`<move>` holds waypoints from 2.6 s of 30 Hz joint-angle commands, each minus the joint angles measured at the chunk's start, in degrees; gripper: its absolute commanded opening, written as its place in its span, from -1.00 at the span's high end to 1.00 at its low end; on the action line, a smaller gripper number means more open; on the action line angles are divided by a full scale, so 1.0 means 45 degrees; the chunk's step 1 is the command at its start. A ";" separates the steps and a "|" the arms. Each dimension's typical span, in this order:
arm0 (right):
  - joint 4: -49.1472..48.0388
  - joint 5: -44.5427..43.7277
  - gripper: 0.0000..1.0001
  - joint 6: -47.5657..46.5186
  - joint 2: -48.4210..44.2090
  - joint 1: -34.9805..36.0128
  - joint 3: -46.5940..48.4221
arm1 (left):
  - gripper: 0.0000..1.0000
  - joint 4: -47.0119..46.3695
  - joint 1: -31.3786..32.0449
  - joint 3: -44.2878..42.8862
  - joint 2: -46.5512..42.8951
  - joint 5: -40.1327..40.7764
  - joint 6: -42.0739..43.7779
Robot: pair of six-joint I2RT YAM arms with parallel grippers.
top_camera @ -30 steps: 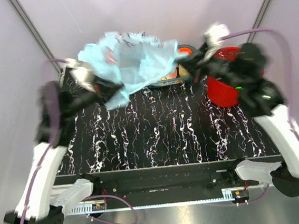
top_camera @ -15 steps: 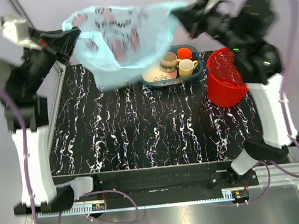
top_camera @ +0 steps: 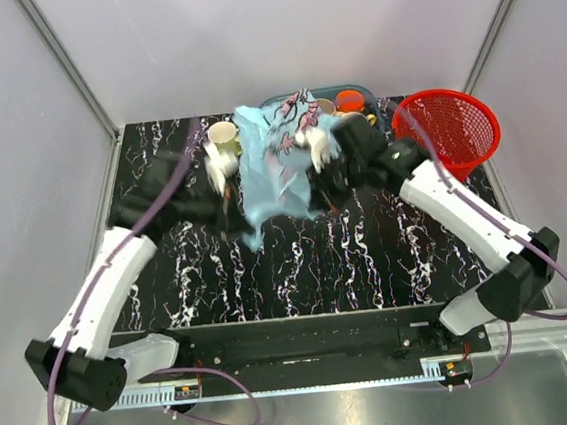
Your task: Put the trash bags into the trash bin
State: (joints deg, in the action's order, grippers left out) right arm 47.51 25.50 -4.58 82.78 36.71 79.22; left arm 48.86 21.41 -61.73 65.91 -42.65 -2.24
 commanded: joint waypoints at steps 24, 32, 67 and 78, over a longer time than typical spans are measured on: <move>-0.2802 -0.0626 1.00 -0.0427 0.0818 -0.0189 0.6513 | 1.00 -0.5947 -0.4362 -0.4305 -0.1855 -0.0756 -0.1860; -0.1908 -0.2129 -0.48 -0.0525 0.2638 -0.0324 0.9265 | 1.00 -0.7420 -0.7271 -0.6379 -0.0312 0.0749 -0.3779; 0.4465 -0.7072 -0.60 -0.7086 0.2814 -0.6361 0.5074 | 1.00 -0.9080 -0.8957 -0.4876 -0.1482 -0.0600 -0.4638; 0.4421 -0.6256 0.60 -0.8103 0.2796 -0.6380 0.4387 | 1.00 -0.9198 -0.8976 -0.4816 -0.1502 -0.0599 -0.4815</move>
State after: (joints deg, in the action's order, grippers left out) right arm 67.29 -5.06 -36.56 96.84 8.14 98.37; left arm 10.90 -18.63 -83.46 60.05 -44.60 -22.65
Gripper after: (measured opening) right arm 0.312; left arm 0.005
